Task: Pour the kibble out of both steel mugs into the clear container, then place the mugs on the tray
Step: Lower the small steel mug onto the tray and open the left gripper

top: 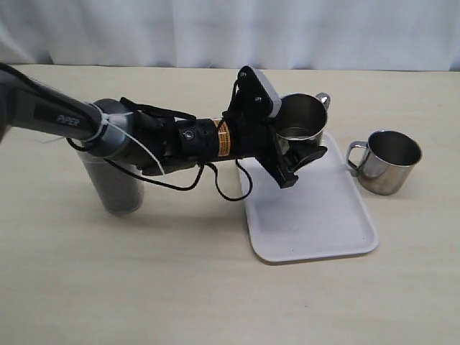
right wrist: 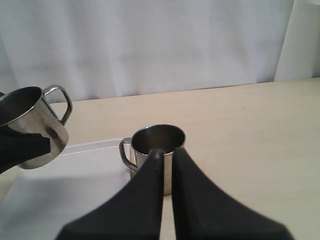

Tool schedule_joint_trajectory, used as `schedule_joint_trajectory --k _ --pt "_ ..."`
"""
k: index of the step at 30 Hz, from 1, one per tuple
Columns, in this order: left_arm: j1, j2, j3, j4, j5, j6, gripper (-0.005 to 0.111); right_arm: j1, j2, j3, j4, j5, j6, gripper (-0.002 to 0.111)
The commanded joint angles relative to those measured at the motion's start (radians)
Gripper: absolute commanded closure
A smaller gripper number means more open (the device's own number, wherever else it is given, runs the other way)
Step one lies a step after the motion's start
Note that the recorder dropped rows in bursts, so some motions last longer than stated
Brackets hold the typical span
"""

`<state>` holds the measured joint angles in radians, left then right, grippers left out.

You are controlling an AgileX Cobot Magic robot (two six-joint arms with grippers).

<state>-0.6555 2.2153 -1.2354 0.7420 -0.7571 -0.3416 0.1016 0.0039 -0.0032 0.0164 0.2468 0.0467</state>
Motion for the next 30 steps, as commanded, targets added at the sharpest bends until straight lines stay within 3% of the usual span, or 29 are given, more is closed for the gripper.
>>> schedule_joint_trajectory --k 1,11,17,20,26,28,30 --pt "-0.01 0.049 -0.016 -0.155 0.004 -0.016 0.107 -0.007 -0.004 0.003 0.005 0.002 -0.001 0.104" --pt "-0.01 0.118 -0.098 -0.178 0.211 -0.016 0.107 -0.007 -0.004 0.003 0.005 0.002 -0.001 0.104" --pt "-0.008 0.151 -0.122 -0.178 0.227 -0.027 0.106 -0.007 -0.004 0.003 0.005 0.002 -0.001 0.104" --pt "-0.008 0.162 -0.131 -0.178 0.24 -0.027 0.088 -0.007 -0.004 0.003 0.005 0.002 -0.001 0.104" --pt "-0.008 0.122 -0.131 -0.176 0.277 -0.03 0.038 -0.007 -0.004 0.003 0.005 0.002 -0.001 0.104" --pt "-0.008 0.076 -0.131 -0.178 0.364 -0.032 0.027 -0.007 -0.004 0.003 0.005 0.002 -0.001 0.104" --pt "-0.008 0.046 -0.131 -0.178 0.422 -0.06 0.024 -0.007 -0.004 0.003 0.005 0.002 -0.001 0.104"
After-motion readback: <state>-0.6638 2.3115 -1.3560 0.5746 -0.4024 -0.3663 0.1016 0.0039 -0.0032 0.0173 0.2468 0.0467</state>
